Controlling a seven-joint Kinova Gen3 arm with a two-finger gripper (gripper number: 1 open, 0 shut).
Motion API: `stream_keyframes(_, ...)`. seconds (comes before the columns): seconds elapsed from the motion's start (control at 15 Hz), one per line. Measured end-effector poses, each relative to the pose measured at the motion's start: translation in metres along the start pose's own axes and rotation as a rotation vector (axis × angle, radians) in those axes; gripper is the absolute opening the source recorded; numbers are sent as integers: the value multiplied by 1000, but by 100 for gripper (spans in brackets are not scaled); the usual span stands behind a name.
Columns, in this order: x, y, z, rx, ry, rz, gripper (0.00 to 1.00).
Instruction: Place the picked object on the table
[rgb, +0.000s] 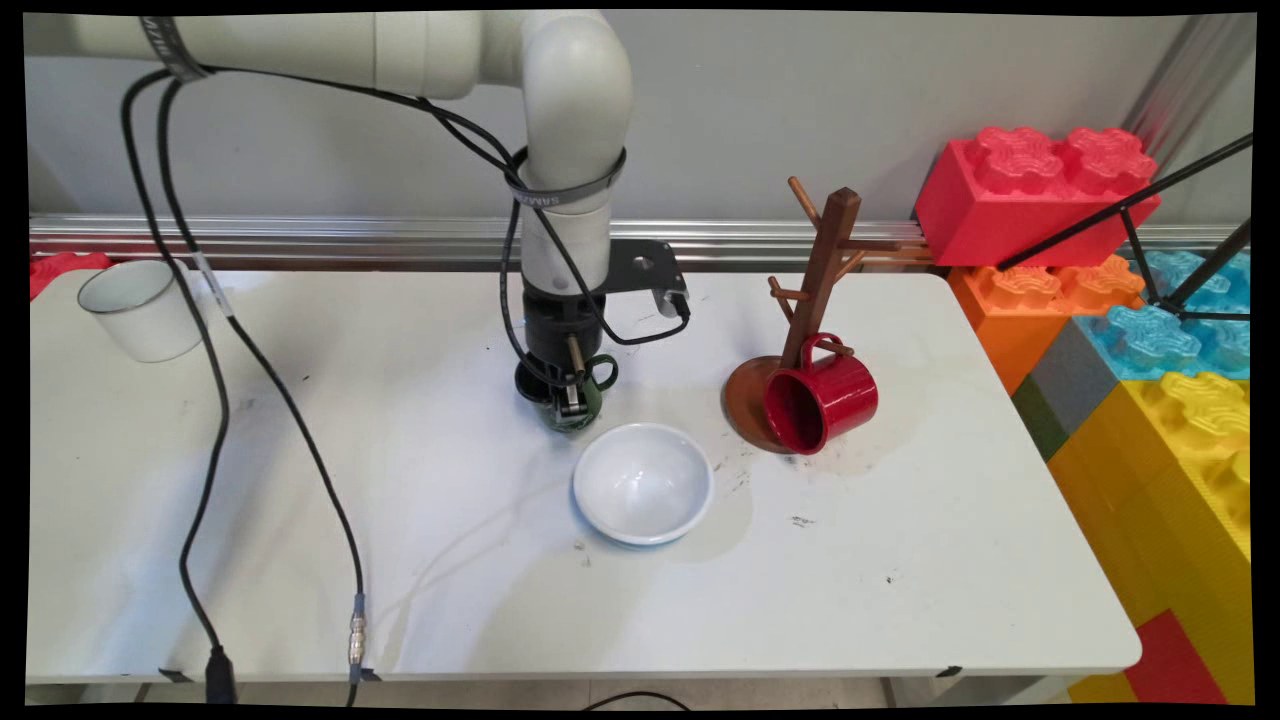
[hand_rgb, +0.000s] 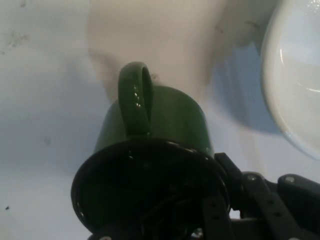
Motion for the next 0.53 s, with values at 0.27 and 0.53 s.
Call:
stream_keyframes(0.27,5,-5,9,-14,-10,5,0)
stream_keyframes(0.53,10,-9,16,-20,-17,7,0)
